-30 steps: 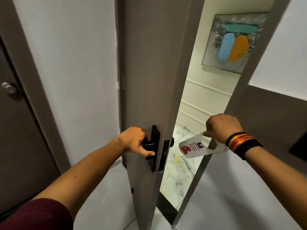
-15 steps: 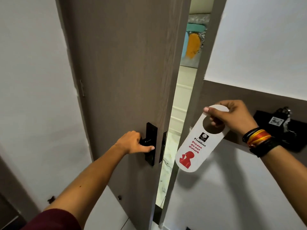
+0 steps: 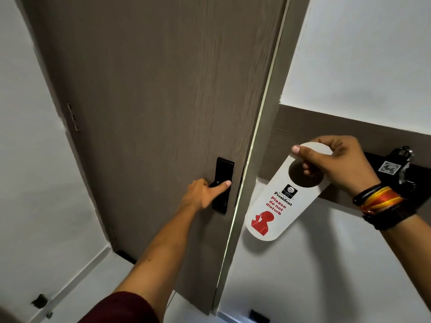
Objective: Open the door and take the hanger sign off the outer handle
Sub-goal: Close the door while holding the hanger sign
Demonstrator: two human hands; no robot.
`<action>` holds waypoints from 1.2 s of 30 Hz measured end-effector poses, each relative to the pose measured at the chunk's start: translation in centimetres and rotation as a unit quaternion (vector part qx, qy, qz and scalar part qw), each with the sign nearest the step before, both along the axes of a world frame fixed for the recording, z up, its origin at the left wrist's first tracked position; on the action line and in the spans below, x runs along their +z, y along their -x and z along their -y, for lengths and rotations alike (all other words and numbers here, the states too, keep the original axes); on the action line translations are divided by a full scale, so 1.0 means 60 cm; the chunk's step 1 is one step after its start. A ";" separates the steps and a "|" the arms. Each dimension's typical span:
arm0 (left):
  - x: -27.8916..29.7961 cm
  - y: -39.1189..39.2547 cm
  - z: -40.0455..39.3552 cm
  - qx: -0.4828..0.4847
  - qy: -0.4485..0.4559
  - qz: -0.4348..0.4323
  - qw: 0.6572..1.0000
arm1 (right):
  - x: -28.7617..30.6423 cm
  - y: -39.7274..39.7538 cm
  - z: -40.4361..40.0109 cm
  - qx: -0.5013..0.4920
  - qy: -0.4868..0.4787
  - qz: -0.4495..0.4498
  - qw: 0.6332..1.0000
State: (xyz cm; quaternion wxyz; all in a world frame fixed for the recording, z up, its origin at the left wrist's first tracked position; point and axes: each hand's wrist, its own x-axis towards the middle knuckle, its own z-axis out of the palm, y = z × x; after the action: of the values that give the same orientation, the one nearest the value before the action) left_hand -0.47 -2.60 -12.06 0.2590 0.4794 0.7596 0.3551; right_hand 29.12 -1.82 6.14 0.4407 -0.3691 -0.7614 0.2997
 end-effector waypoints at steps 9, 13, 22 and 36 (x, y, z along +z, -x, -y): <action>-0.003 -0.009 -0.063 -0.006 -0.006 -0.017 1.000 | -0.005 0.012 -0.022 -0.022 0.000 -0.011 1.000; -0.005 -0.011 -0.083 -0.009 -0.013 -0.029 0.999 | 0.000 0.016 -0.029 -0.034 0.004 -0.012 0.999; -0.010 -0.013 -0.108 -0.010 -0.016 -0.036 0.999 | 0.004 0.014 -0.045 -0.047 0.014 0.006 0.999; 0.042 0.018 -0.113 -0.075 -0.047 -0.356 0.931 | 0.013 0.012 -0.040 -0.025 0.038 -0.002 0.999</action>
State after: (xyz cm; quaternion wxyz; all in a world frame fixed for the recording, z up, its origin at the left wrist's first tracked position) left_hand -1.58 4.17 -9.53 -0.0252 0.6412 0.7464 0.1766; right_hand 28.39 0.57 6.90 0.4353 -0.4036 -0.7390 0.3185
